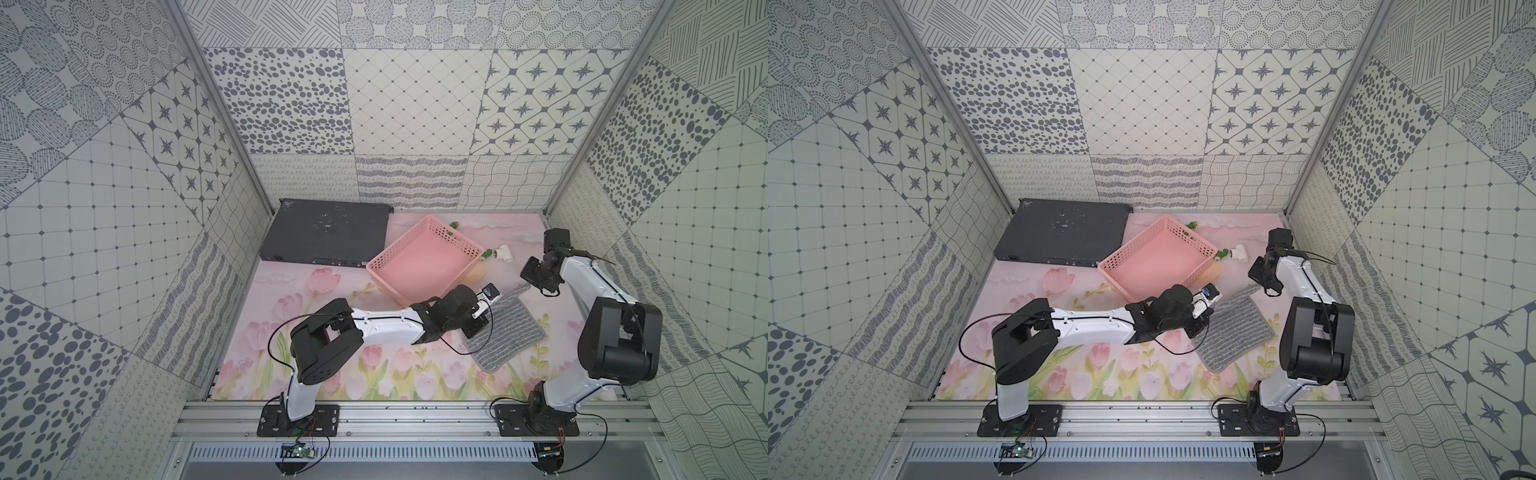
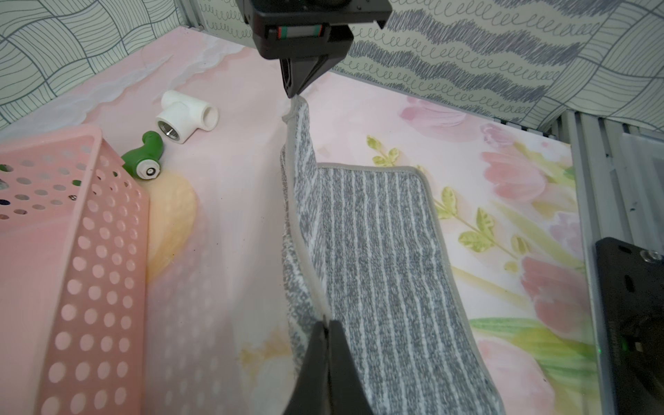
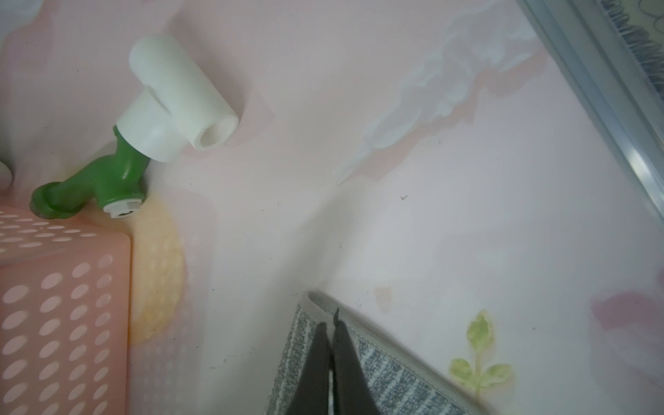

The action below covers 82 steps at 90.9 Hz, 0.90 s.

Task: Fold the square dishcloth
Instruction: Fold the cleaning item at the center of the board.

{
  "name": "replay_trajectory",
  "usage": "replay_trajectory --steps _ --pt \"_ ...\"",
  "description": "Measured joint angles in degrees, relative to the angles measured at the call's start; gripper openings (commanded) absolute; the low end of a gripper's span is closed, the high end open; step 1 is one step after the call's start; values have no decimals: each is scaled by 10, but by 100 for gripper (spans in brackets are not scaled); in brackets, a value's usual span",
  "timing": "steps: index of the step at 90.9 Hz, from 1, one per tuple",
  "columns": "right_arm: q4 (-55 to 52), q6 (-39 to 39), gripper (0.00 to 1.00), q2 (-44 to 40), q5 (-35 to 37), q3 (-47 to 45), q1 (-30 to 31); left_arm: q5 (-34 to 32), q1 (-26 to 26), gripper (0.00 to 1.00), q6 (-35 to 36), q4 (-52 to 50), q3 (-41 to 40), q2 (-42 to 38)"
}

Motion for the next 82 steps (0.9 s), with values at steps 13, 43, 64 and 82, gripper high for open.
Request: replay_trajectory --steps 13,43,64,82 --pt "3 5 5 -12 0 -32 -18 0 -17 0 -6 12 -13 -1" --pt "5 5 5 -30 -6 -74 -47 7 -59 0 -54 34 -24 0" --pt "6 5 5 -36 -12 -83 -58 9 -86 0 -82 48 -24 17" --pt "2 5 5 -38 -16 -89 -62 10 -104 0 -102 51 -24 27"
